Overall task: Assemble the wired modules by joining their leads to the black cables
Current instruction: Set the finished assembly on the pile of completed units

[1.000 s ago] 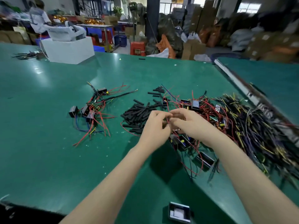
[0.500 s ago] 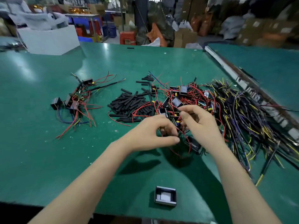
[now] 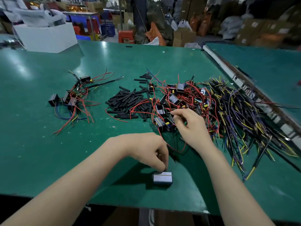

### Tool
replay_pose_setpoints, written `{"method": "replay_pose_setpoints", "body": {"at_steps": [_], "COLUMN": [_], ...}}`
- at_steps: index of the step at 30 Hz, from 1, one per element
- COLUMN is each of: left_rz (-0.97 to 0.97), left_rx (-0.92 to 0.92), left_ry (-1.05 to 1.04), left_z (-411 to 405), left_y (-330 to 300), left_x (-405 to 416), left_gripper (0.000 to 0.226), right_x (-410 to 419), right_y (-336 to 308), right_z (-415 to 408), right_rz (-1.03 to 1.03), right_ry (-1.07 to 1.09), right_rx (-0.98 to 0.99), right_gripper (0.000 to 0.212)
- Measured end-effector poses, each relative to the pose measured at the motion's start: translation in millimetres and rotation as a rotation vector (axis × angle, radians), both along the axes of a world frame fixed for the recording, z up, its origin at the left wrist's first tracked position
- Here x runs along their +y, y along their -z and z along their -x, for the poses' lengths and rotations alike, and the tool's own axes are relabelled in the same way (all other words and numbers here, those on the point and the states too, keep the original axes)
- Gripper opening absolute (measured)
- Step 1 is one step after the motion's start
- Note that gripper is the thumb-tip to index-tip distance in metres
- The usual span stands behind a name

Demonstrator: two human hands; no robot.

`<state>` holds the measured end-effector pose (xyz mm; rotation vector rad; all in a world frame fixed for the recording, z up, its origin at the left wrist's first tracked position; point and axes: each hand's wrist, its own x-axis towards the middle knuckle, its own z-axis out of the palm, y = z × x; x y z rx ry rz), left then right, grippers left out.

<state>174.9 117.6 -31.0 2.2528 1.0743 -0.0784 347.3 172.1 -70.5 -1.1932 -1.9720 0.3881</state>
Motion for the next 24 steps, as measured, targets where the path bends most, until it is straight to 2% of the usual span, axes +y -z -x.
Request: {"method": "replay_pose_setpoints", "body": {"at_steps": [2, 7, 14, 19, 24], "left_rz": [-0.024, 0.030, 0.079, 0.095, 0.056], "left_rx": [0.004, -0.031, -0.031, 0.051, 0.059], "left_ry": [0.000, -0.045, -0.022, -0.049, -0.086], "left_z": [-1, 1, -6, -7, -6], "left_y": [1, -5, -6, -5, -3], "left_x": [0, -2, -6, -11, -8], "left_gripper": [0.010, 0.029, 0.020, 0.039, 0.025], "right_x": [0, 2, 2, 1, -1], "right_y": [1, 1, 2, 2, 2], "right_z": [-1, -4, -5, -6, -6], "right_rz": [-0.018, -0.034, 0.003, 0.026, 0.056], "right_ry": [0.009, 0.043, 0.040, 0.048, 0.037], "right_rx": [0.009, 0.042, 0.040, 0.047, 0.040], "right_gripper": [0.019, 0.019, 0.020, 0.020, 0.021]}}
